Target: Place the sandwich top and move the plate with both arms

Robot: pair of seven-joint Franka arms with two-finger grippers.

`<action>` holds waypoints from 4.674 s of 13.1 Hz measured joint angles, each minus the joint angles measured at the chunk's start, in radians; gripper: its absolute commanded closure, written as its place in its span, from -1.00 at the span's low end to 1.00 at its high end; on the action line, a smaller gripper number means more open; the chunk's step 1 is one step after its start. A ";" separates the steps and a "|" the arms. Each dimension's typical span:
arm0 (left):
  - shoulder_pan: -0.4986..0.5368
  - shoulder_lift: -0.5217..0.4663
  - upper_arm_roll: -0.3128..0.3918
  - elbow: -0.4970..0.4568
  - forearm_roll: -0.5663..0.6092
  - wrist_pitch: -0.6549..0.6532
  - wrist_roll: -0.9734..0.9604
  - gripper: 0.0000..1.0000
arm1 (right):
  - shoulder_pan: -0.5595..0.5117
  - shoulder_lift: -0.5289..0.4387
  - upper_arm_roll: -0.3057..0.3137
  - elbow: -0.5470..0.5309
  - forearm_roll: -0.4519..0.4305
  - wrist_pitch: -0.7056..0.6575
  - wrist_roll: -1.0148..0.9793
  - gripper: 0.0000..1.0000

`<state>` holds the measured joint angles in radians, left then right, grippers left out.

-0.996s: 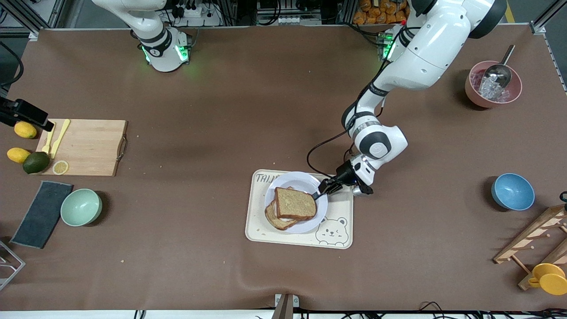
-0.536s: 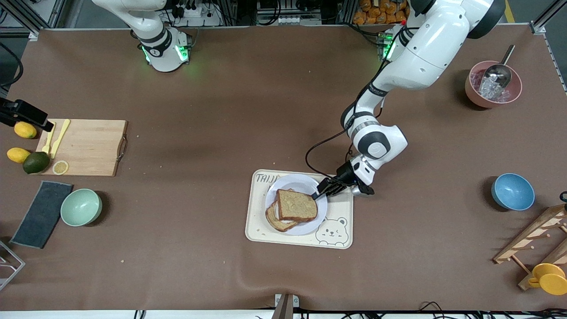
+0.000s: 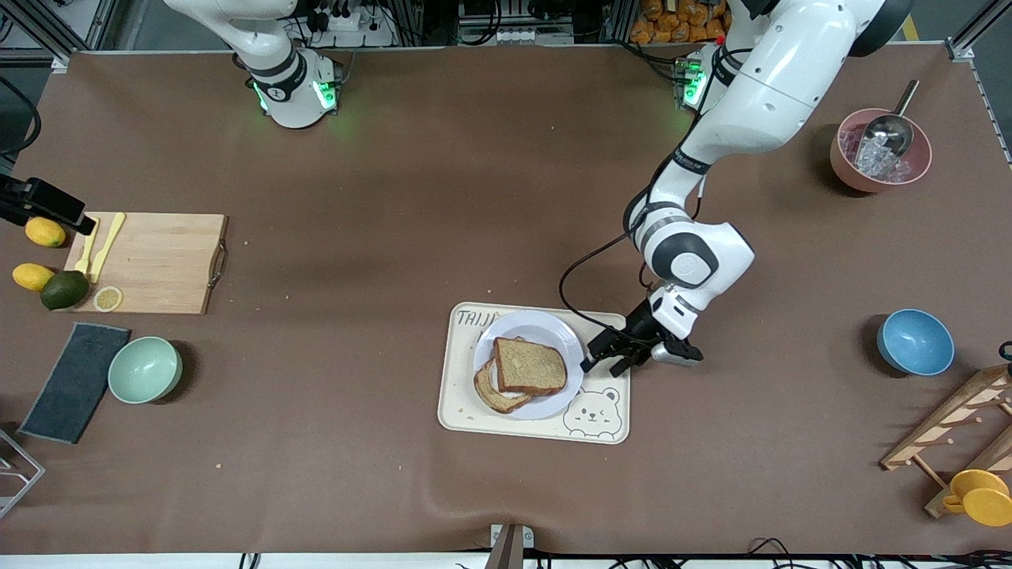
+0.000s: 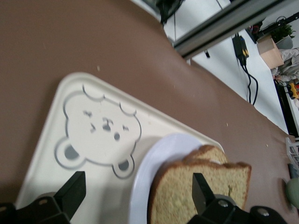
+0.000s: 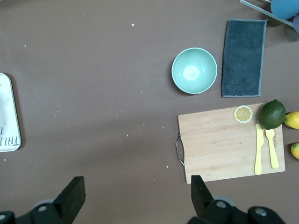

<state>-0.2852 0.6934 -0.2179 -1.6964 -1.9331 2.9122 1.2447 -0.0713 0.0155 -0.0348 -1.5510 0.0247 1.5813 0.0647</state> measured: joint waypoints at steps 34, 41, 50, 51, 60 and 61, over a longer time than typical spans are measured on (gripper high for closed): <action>0.424 -0.350 0.102 0.131 1.767 -0.956 -0.942 -1.00 | -0.014 0.003 -0.003 0.000 0.000 0.000 0.000 -1.00; 0.313 -0.664 0.073 0.130 1.893 -1.332 -1.194 -1.00 | -0.014 0.003 -0.001 0.001 0.000 0.004 0.000 -1.00; 0.246 -0.699 0.077 0.113 1.938 -1.350 -1.264 -1.00 | -0.014 0.003 0.002 0.008 0.000 0.043 -0.115 -1.00; 0.241 -0.699 0.077 0.113 1.968 -1.350 -1.237 -1.00 | -0.014 0.003 0.003 0.008 0.000 0.043 -0.115 -1.00; 0.238 -0.712 0.083 0.122 1.905 -1.333 -1.226 -1.00 | -0.011 0.003 0.012 0.010 0.000 0.043 -0.086 -1.00; 0.247 -0.713 0.083 0.126 1.900 -1.332 -1.226 -1.00 | -0.011 0.003 0.012 0.010 0.000 0.042 -0.085 -1.00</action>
